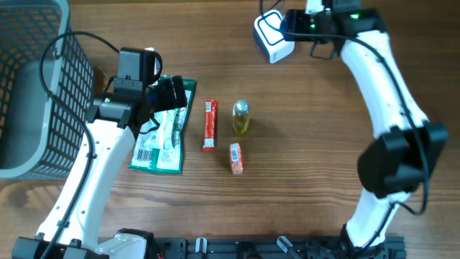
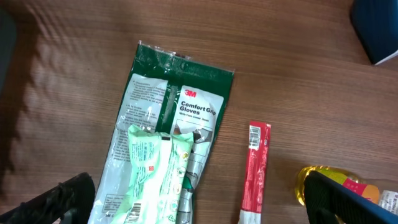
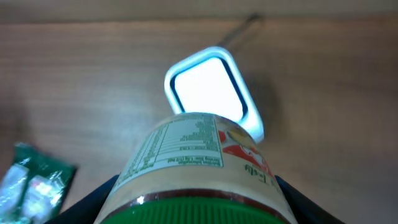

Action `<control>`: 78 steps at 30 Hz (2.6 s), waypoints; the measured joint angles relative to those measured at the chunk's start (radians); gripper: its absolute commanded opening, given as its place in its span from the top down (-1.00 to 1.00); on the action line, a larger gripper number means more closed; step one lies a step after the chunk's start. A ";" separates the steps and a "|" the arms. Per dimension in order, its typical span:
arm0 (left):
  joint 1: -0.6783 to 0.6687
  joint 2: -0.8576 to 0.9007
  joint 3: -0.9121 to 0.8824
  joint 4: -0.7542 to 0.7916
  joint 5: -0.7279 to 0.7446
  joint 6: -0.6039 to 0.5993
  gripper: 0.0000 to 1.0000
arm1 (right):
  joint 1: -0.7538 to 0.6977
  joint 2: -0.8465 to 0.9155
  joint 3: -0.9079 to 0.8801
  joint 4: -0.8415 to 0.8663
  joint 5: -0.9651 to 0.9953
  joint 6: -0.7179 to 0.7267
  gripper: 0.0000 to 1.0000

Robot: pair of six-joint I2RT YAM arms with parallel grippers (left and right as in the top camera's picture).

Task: Scan the item barcode
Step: 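Carry the container to the white scanner and present its label, then move the container right and lower it onto the table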

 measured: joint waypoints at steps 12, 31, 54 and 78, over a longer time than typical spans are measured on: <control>0.000 0.000 0.000 0.000 0.000 0.000 -1.00 | 0.005 0.172 0.000 0.466 0.005 0.093 0.91; 0.000 0.000 0.000 0.000 0.000 0.000 -1.00 | 0.005 0.306 -0.026 0.746 -0.039 0.140 0.92; 0.000 0.000 0.000 0.000 0.000 0.000 -1.00 | -0.216 -0.034 -0.072 0.055 -0.309 0.226 0.92; 0.000 0.000 0.000 0.000 0.000 0.000 -1.00 | -0.362 -0.145 -0.424 -0.478 0.216 0.294 0.91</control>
